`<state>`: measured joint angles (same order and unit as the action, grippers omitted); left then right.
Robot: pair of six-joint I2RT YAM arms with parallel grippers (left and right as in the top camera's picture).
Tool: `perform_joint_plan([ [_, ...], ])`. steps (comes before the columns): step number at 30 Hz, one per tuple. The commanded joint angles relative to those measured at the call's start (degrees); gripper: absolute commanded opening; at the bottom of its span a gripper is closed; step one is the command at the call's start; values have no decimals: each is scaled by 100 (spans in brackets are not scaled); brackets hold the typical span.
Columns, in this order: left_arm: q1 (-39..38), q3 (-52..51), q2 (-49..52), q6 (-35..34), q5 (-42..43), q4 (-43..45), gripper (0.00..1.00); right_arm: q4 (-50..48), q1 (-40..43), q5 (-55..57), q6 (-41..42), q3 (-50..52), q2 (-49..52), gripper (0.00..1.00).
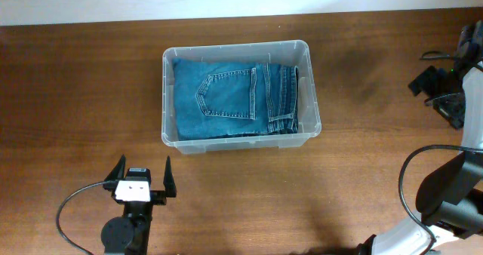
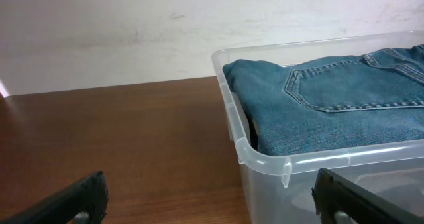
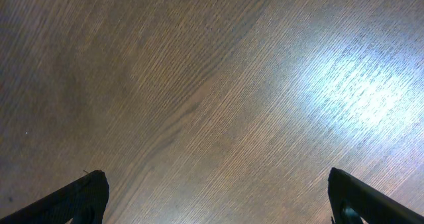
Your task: Pack container
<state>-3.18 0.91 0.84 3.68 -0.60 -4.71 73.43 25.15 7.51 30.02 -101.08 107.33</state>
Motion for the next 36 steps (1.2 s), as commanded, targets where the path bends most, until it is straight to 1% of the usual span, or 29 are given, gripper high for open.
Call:
perform_joint_plan([
  [1,35,-42,-55,94,42,0,99,2,0,68,50,7,9,98],
  [8,35,-42,-55,94,42,0,99,4,0,68,50,7,2,98],
  [12,35,-42,-55,94,42,0,99,2,-79,70,50,7,-214,98],
  [15,35,-42,-55,94,42,0,99,4,-356,68,50,7,-640,98],
  [20,35,-42,-55,94,42,0,99,2,-1161,72,48,205,-1561,98],
  [24,35,-42,-55,94,42,0,99,-90,-1838,184,48,844,-2374,98],
  [29,35,-42,-55,94,42,0,99,-1071,-2660,881,48,1982,-3580,98],
  [31,35,-42,-55,94,42,0,99,-1650,-2983,1040,48,2553,-4164,98],
  [33,35,-42,-55,94,42,0,99,-2068,-3189,1172,48,3150,-4774,98],
  [36,35,-42,-55,94,42,0,99,-2227,-3226,1180,52,3891,-5515,98],
])
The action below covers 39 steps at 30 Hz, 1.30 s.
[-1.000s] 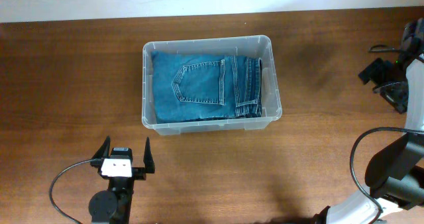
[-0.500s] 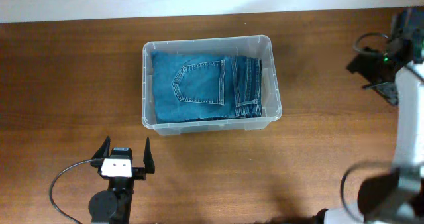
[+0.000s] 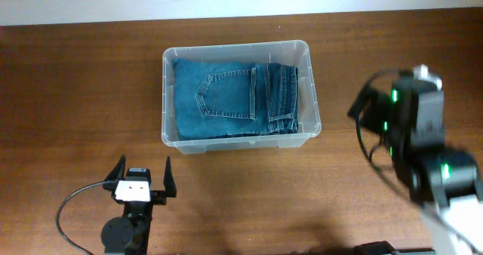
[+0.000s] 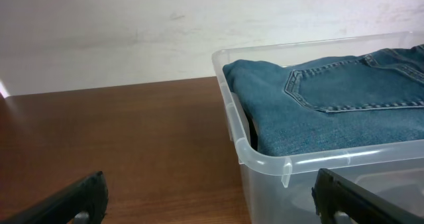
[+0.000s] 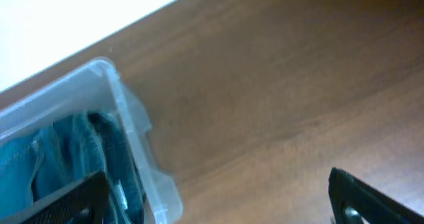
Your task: Pack container
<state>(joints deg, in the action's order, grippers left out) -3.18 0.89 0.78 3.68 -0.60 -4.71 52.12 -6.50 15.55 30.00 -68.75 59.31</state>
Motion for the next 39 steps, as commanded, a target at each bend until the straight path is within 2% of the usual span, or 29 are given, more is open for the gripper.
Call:
perform_joint_plan([
  [1,35,-39,-48,94,42,0,99,-179,-61,358,52,957,-960,99],
  [4,35,-39,-48,94,42,0,99,-636,-61,378,-107,1770,-1652,98],
  [11,35,-39,-48,94,42,0,99,-2605,-61,-210,-1403,3856,-3191,98],
  [16,35,-39,-48,94,42,0,99,-3707,-59,-208,-1414,5042,-4074,98],
  [19,35,-39,-48,94,42,0,99,-4044,-50,-208,-1419,5589,-4538,98],
  [22,35,-39,-48,94,42,0,99,-4124,-50,-227,-1462,5897,-4841,98],
  [27,35,-39,-48,94,42,0,99,-4225,92,-713,-2085,6089,-5086,98],
  [32,35,-39,-48,94,42,0,99,-4256,400,-1064,-2127,6111,-5268,98],
  [39,35,-39,-48,94,42,0,100,-4306,407,-1108,-2253,6172,-5659,98],
])
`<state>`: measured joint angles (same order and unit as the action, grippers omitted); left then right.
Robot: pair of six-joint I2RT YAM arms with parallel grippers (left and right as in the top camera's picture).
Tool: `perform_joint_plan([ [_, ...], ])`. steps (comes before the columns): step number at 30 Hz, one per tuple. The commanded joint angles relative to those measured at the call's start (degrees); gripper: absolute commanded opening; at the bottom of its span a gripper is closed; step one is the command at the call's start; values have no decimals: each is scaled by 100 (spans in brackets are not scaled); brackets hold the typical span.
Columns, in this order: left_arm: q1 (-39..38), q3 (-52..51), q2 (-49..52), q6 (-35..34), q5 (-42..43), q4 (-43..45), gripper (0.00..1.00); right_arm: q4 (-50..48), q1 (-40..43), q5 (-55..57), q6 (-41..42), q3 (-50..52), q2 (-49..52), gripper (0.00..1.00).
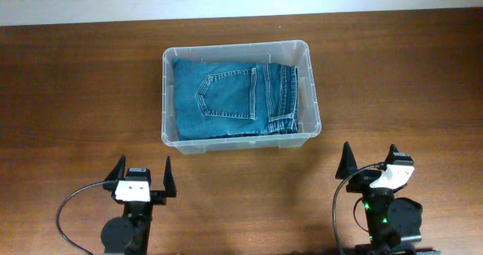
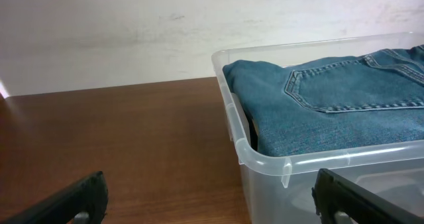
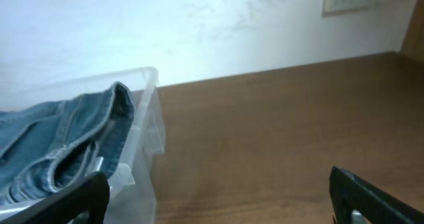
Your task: Pack container
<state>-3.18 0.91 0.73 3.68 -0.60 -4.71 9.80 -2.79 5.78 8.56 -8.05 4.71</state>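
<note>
A clear plastic container (image 1: 239, 139) stands mid-table with folded blue jeans (image 1: 234, 96) lying inside, back pocket up. The left wrist view shows the jeans (image 2: 331, 111) above the container rim (image 2: 311, 160); the right wrist view shows the jeans (image 3: 59, 144) and the container corner (image 3: 142, 144). My left gripper (image 1: 141, 172) rests near the front edge, below the container's left corner, open and empty. My right gripper (image 1: 370, 158) rests near the front edge, right of the container, open and empty.
Brown wooden table (image 1: 75, 96) all round the container. A pale wall (image 2: 165, 25) runs along the far edge. A black cable (image 1: 72, 210) loops beside the left arm's base.
My right arm was raised over the table to the right of the container; it now sits low at the front edge, gripper open and facing the container. The left arm and jeans are unchanged.
At first my right arm was at the far right edge, its camera looking straight down at bare wood. Then it hung over the table right of the container. Now it rests at the front. The jeans lay in the container and the left gripper stayed open throughout.
</note>
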Motion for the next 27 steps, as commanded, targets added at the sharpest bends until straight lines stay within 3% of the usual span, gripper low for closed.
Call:
perform_joint_plan([
  [1,35,-42,-44,94,42,0,100,-90,37,-131,-107,136,-254,98],
  [15,35,-42,-44,94,44,0,99,-1008,356,-560,-238,774,-452,98],
  [27,35,-39,-44,94,42,0,99,-525,356,-560,-391,774,-452,98],
])
